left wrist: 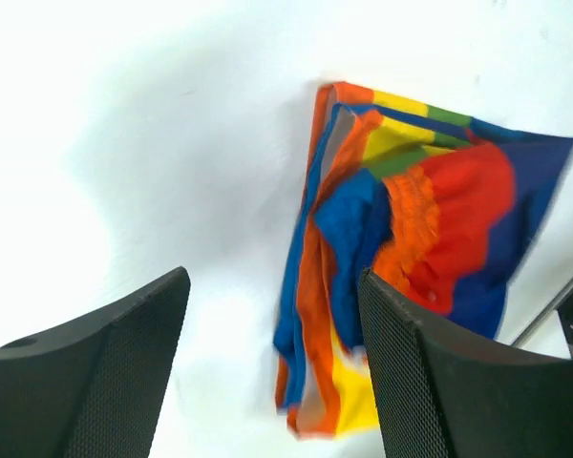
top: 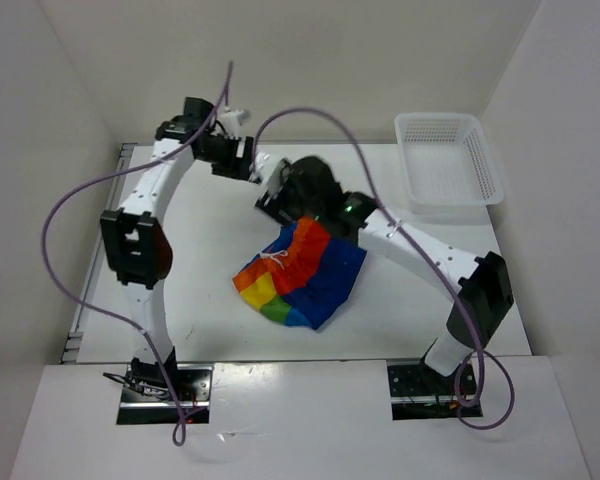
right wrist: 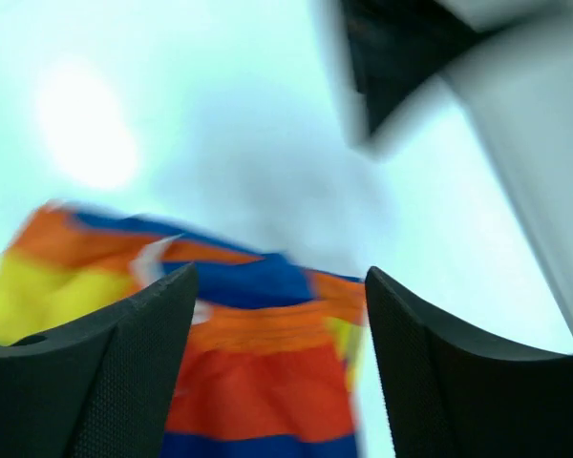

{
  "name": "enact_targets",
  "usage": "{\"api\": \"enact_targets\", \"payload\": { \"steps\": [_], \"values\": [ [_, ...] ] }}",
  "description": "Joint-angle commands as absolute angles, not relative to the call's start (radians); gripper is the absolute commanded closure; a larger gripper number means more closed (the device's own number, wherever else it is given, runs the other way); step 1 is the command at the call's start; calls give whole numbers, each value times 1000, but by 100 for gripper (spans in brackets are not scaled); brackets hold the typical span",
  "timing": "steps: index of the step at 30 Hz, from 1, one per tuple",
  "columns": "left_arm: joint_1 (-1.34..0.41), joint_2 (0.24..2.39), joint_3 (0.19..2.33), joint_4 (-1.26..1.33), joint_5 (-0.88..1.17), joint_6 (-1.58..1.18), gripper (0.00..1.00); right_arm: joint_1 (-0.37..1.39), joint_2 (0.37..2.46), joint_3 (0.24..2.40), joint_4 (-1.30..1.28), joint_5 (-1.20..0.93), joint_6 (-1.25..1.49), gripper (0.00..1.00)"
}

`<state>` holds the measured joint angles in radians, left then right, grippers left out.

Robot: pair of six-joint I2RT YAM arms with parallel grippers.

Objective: Fold and stack the shorts
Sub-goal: Fold the shorts

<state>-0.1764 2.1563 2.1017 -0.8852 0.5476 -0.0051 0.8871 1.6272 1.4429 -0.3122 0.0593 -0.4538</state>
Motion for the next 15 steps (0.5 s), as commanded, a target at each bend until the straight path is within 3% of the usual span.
{"api": "enact_targets", "payload": {
  "steps": [1,4,6,11,15],
  "values": [
    [-169,1933,2005,-914,595,0,21,675,1650,1508,-290,0,-347,28],
    [-230,1834,1791,-939,595,0,21,563,1741,1543,-330,-124,-368,29],
    [-268,1804,1654,-939,646,0,21,525,1788,1580,-379,-259,-368,23],
    [-319,1801,1539,-881,695,0,21,460,1980,1739,-530,-542,-382,11],
    [-362,1821,1496,-828,615,0,17,460,2046,1759,-554,-554,-379,11]
  ]
}}
